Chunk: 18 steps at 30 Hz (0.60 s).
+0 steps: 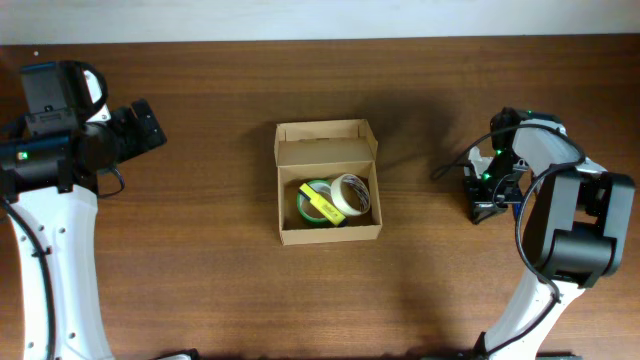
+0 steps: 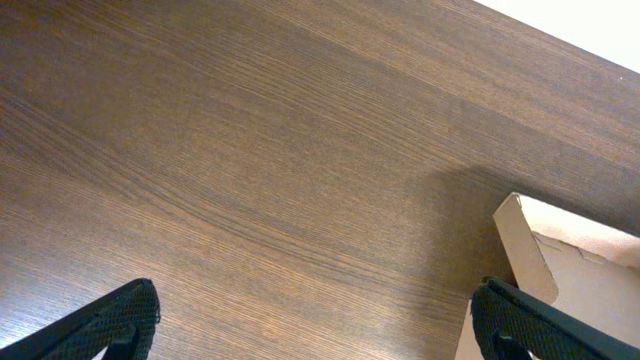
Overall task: Pack container
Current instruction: 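Lower right gripper onto black Sharpie marker and close to grasp, then carry black marker with right gripper and lower it into box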
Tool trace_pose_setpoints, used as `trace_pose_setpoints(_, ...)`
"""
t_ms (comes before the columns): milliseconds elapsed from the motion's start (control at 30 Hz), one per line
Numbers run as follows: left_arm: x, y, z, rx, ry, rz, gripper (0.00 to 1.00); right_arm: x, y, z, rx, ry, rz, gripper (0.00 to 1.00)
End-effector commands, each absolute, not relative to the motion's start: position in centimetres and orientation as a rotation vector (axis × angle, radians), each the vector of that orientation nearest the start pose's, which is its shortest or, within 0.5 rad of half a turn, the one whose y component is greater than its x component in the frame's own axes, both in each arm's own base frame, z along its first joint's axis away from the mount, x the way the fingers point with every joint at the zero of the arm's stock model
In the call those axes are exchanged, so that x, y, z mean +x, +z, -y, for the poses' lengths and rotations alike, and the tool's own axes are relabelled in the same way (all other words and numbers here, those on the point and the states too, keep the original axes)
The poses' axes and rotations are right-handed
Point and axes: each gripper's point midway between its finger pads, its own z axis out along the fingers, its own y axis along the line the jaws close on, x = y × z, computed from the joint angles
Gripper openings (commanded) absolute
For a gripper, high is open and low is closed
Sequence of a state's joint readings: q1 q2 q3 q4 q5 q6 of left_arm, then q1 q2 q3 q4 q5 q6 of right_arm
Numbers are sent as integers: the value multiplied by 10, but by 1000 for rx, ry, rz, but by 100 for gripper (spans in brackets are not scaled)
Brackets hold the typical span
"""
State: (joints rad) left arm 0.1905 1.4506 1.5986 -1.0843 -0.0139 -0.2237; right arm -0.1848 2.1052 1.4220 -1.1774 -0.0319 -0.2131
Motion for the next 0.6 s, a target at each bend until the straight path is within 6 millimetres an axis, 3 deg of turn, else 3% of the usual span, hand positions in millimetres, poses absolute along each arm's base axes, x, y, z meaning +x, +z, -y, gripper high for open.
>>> trace_pose_setpoints(0, 360, 274, -71, -501, -2, -2455, 99, 298, -12, 40, -4, 267, -3455, 4)
trace_pose_setpoints(100, 360, 274, -71, -501, -2, -2455, 99, 307, 5, 40, -7, 267, -3438, 4)
trace_pose_setpoints(233, 360, 274, -71, -501, -1, -2454, 99, 334, 55, 44, -38, 189, -3337, 4)
trace_pose_setpoints(433, 360, 274, -71, -501, -2, -2454, 99, 384, 183, 31, -105, 83, -3022, 4)
trace_pose_setpoints(567, 360, 274, -72, -502, -1, -2453, 99, 386, 261, -11, -254, 69, -2851, 4)
